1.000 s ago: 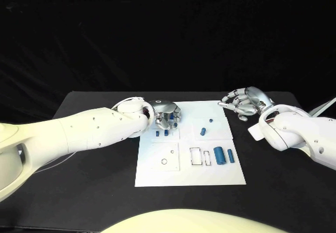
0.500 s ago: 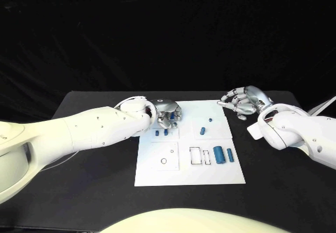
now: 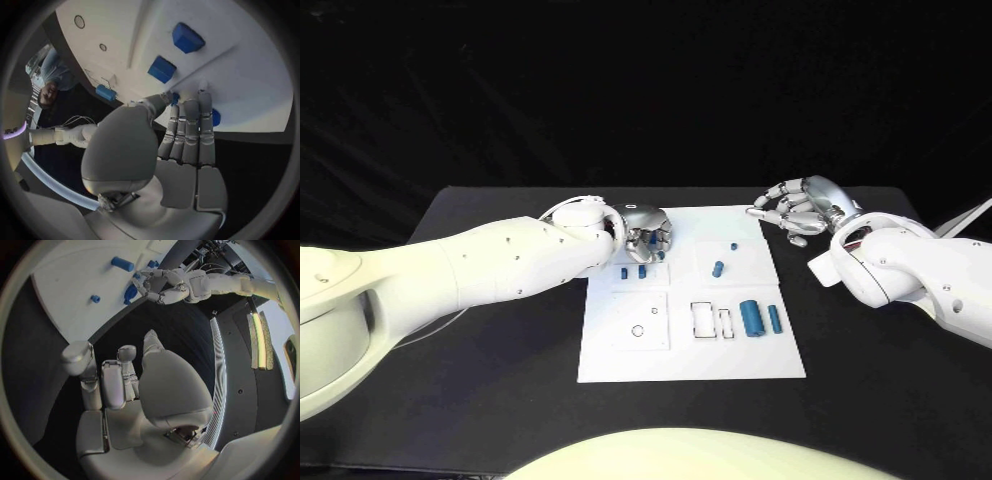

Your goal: Assemble the parts on the task board

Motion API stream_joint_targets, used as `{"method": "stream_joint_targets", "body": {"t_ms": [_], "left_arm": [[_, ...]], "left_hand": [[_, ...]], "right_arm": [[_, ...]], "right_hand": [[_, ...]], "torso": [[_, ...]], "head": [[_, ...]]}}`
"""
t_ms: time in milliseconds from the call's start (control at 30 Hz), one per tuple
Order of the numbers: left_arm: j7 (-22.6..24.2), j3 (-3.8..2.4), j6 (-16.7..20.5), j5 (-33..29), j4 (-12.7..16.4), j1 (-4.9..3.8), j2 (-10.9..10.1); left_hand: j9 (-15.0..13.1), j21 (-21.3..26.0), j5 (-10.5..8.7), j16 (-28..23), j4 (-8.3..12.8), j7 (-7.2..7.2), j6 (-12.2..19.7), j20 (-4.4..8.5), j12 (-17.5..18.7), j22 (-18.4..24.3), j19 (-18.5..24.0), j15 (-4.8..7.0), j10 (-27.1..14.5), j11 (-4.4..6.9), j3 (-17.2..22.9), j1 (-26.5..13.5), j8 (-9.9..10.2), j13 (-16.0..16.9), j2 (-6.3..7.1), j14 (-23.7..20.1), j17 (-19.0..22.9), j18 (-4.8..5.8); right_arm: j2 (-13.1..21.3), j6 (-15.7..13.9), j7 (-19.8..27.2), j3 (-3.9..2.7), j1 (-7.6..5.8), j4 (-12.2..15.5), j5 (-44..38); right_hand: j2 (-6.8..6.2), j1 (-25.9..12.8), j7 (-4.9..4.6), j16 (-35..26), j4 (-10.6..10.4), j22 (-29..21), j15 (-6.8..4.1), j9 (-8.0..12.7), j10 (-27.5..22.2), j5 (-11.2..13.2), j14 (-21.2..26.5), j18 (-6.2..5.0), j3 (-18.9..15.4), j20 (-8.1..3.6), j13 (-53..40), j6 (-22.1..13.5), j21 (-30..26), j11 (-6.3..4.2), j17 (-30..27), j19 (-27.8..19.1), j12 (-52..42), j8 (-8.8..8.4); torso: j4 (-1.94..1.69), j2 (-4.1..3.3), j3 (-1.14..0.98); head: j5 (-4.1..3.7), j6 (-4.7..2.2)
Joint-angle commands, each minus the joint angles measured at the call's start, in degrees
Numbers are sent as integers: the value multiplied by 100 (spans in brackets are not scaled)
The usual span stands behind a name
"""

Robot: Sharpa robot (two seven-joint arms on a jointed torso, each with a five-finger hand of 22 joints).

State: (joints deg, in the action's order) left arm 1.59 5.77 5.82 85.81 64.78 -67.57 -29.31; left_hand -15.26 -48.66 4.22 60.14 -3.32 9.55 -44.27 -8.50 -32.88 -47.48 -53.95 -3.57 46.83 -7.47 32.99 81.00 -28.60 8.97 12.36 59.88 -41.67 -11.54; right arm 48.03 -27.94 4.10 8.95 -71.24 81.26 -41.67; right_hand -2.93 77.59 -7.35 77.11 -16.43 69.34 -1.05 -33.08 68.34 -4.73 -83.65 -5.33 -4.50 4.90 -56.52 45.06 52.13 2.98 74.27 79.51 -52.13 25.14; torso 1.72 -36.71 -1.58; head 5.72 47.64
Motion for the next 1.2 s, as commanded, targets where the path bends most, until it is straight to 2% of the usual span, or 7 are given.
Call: {"method": "stream_joint_targets", "body": {"t_ms": [33,367,567,1033,1200], "left_arm": [[13,2,-12,-7,-38,7,53],[39,3,-76,-66,-95,9,116],[20,4,-136,-85,-133,12,149],[-41,23,-267,-60,-192,17,173],[-26,28,-222,-37,-200,17,169]], "left_hand": [[69,31,96,135,49,21,-86,6,61,87,66,48,94,12,244,64,95,-69,-31,15,84,101],[66,-135,90,372,100,-9,-320,37,112,-55,112,88,335,71,297,2,184,-108,-85,105,59,100],[66,-163,91,456,113,-16,-349,42,125,-79,116,98,387,86,308,-7,215,-112,-92,154,0,99],[65,-244,92,637,178,-16,-410,62,179,-142,111,118,489,104,341,15,286,-128,-105,257,-130,97],[46,-391,96,895,291,-8,-530,91,246,-251,90,147,675,136,380,88,342,-139,-159,463,-381,95]], "right_arm": [[-8,17,12,-1,3,8,-10],[-9,29,9,-2,3,15,-10],[-9,30,8,-2,3,19,-10],[-8,33,12,-2,3,18,-10],[-8,32,14,-2,3,17,-10]], "right_hand": [[213,-37,-14,-61,14,1,-40,-80,-154,42,-248,-129,-169,-46,21,12,-47,-18,118,-19,32,-85],[218,-35,-14,-56,13,5,-40,-81,-146,42,-250,-128,-170,-45,10,16,-42,-18,125,-18,17,-83],[218,-35,-14,-56,13,5,-40,-81,-146,42,-250,-128,-170,-45,10,16,-42,-18,125,-18,17,-83],[218,-35,-14,-56,13,5,-40,-81,-146,42,-250,-128,-170,-45,10,16,-42,-18,125,-18,17,-83],[218,-35,-14,-56,13,5,-40,-81,-146,42,-250,-128,-170,-45,10,16,-42,-18,125,-18,17,-83]], "torso": [[6,-7,1],[3,-1,-5],[2,1,1],[-4,2,0],[-1,1,0]], "head": [[3,1],[-1,20],[-10,32],[-22,46],[-21,50]]}}
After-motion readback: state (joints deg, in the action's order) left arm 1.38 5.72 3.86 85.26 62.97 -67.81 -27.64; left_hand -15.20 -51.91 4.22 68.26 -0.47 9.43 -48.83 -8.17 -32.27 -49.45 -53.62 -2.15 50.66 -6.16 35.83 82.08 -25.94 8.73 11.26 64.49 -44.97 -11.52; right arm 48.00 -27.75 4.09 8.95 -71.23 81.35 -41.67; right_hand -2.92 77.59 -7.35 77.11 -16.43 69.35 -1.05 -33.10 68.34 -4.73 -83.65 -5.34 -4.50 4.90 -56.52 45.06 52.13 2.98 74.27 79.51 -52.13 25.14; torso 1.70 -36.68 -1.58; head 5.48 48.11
